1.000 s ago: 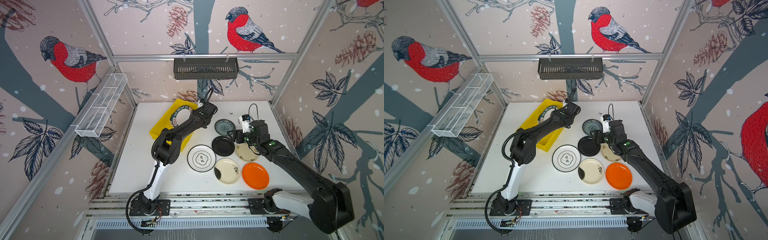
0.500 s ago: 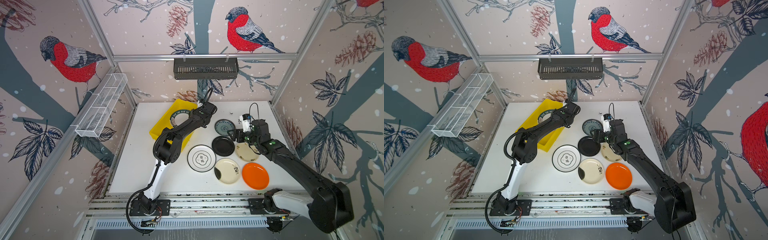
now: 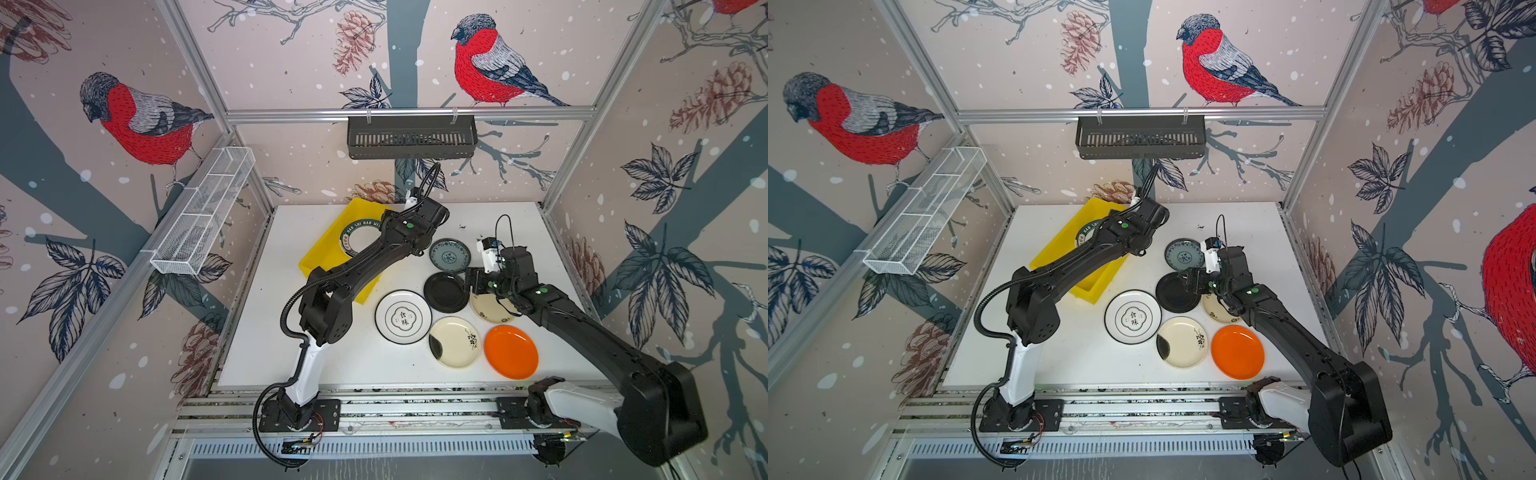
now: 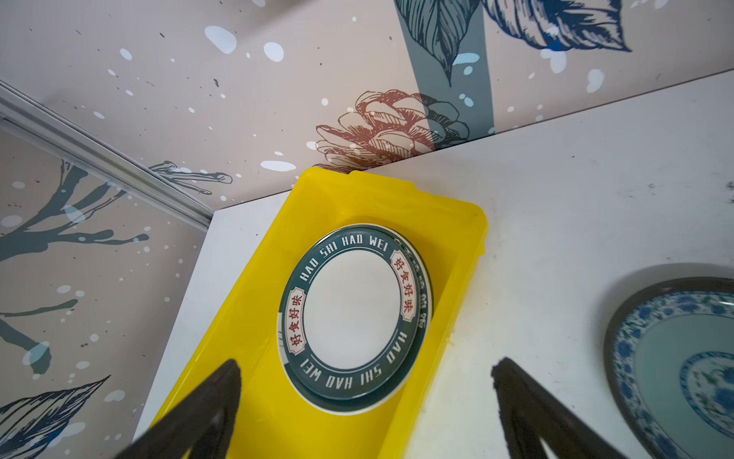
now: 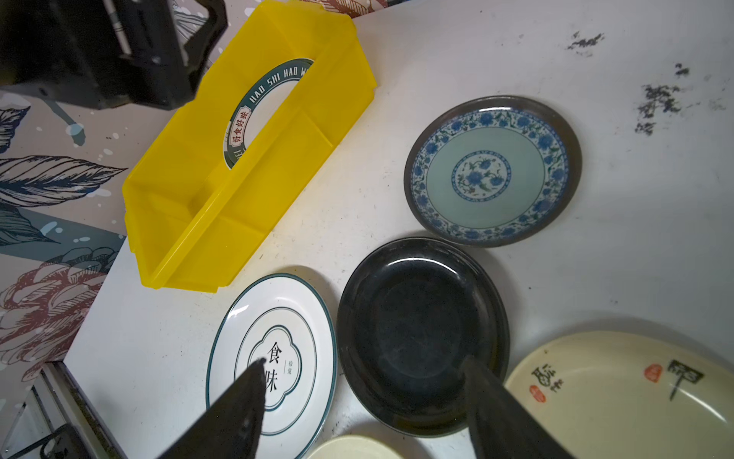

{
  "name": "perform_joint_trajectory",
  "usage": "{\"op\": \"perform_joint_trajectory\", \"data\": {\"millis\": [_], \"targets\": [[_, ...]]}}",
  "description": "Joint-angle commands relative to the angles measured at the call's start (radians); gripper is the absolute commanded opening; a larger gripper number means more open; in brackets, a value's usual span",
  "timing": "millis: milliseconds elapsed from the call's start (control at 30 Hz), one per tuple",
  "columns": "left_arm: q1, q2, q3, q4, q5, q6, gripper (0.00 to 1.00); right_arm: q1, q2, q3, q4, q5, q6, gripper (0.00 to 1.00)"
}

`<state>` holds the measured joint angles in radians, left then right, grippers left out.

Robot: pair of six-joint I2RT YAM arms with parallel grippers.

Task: Place the plates into the plastic bin on the countertop
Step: Place the plate in the plastic bin.

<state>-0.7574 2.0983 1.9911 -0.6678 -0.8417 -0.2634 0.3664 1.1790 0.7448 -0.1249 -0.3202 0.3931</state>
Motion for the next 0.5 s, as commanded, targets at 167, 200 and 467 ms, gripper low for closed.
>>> {"op": "perform_joint_trajectory", "data": {"millis": [167, 200, 467], "targets": [[-0.002, -0.197, -0.223, 0.067, 0.161, -0.076, 0.98, 0.027, 0.006, -0.03, 0.047, -0.019, 0.05, 0.77], [-0.002, -0.245, -0.281, 0.101, 0.205, -0.081, 0.98, 0.037, 0.007, -0.035, 0.053, -0.035, 0.054, 0.76], [-0.002, -0.592, -0.553, 0.13, 0.538, -0.197, 0.98, 0.125, 0.033, -0.105, 0.139, -0.172, 0.13, 0.75]]}}
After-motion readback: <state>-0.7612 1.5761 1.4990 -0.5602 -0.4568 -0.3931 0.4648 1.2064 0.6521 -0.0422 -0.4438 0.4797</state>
